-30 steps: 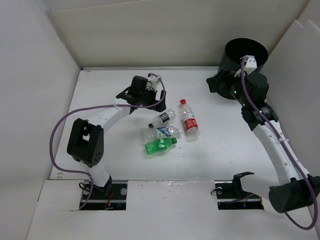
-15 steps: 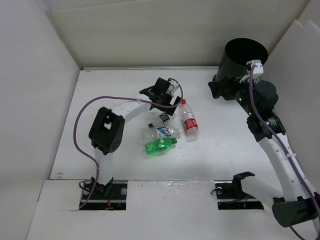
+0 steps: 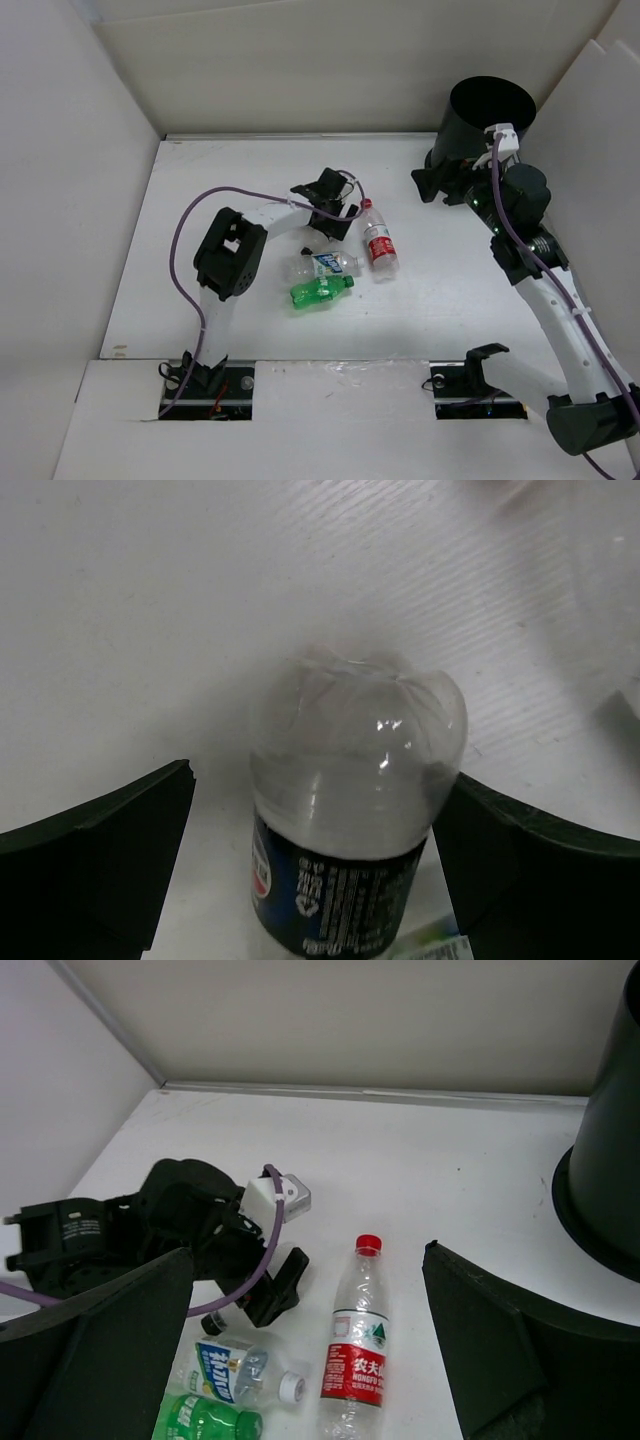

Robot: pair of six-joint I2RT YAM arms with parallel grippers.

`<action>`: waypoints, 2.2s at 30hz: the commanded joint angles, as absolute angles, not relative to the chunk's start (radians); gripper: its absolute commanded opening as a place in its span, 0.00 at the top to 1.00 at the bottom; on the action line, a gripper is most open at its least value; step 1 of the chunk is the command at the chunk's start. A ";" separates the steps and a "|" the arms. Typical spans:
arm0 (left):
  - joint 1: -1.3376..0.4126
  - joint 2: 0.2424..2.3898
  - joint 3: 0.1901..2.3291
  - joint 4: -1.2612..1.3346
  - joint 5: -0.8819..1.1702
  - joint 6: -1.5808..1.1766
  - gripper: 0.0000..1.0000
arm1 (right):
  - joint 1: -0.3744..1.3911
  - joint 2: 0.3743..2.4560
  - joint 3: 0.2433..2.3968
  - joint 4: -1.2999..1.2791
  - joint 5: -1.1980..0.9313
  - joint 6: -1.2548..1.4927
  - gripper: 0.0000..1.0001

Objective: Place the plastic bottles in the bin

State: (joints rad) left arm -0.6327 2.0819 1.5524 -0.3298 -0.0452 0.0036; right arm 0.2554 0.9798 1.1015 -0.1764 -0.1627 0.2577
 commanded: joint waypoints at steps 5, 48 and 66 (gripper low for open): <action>-0.583 2.132 1.566 -0.310 -0.129 -0.084 0.09 | 0.305 0.974 1.101 -0.156 -0.144 0.245 0.00; -0.506 1.417 1.597 0.149 0.560 -0.555 1.00 | 0.549 1.532 1.138 1.189 -0.821 0.839 0.00; -0.506 1.315 1.491 0.152 0.603 -0.545 0.69 | 0.568 1.694 1.348 1.171 -0.730 0.910 0.68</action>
